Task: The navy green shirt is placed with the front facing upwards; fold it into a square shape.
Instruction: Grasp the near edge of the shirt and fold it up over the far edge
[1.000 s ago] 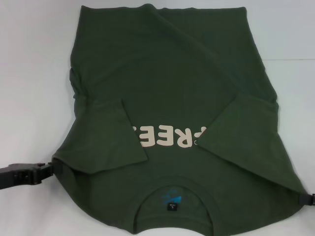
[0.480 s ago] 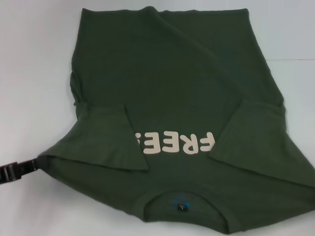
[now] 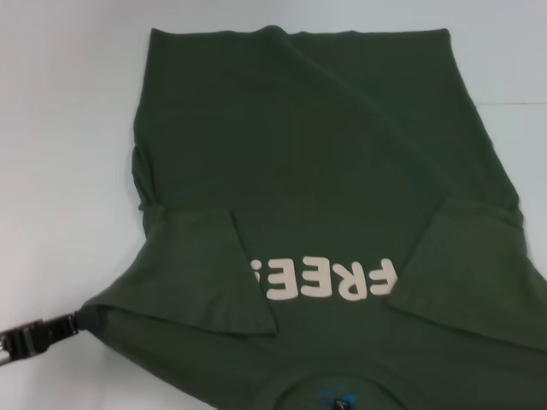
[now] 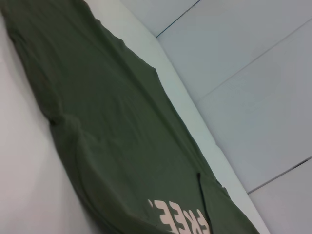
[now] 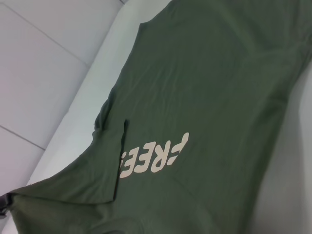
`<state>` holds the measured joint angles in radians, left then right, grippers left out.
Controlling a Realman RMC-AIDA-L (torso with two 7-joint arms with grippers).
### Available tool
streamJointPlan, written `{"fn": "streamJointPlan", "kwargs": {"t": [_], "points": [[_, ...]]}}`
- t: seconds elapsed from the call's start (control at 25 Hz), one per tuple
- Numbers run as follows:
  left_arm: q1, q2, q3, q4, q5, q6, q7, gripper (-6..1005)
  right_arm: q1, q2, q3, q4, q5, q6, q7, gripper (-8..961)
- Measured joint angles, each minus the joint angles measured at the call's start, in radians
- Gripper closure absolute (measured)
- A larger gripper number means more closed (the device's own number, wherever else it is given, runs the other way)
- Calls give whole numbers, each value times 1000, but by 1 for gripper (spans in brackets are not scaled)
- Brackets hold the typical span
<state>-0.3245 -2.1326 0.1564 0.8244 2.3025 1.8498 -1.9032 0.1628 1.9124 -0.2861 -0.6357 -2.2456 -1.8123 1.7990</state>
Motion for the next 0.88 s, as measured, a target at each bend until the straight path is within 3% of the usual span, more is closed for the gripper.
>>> {"fn": "streamJointPlan", "kwargs": {"t": [0.32,0.52,0.72,0.88], "points": [[55,-19,-3,-2,-5,27,28,965,-39,-11,10,-25,0,-52,-4,901],[55,-20,-9,-3,-7,37,31,966,-28,-12,28,-26,1,-54,-5,899],[-12,4,-10,-25,-39,34,24,966,26,-12,93,-25,5,-45,0,896],[-120,44,-7,-82,-54,-17,22,965,103,-12,137,-20,7,-11,5,895]]}}
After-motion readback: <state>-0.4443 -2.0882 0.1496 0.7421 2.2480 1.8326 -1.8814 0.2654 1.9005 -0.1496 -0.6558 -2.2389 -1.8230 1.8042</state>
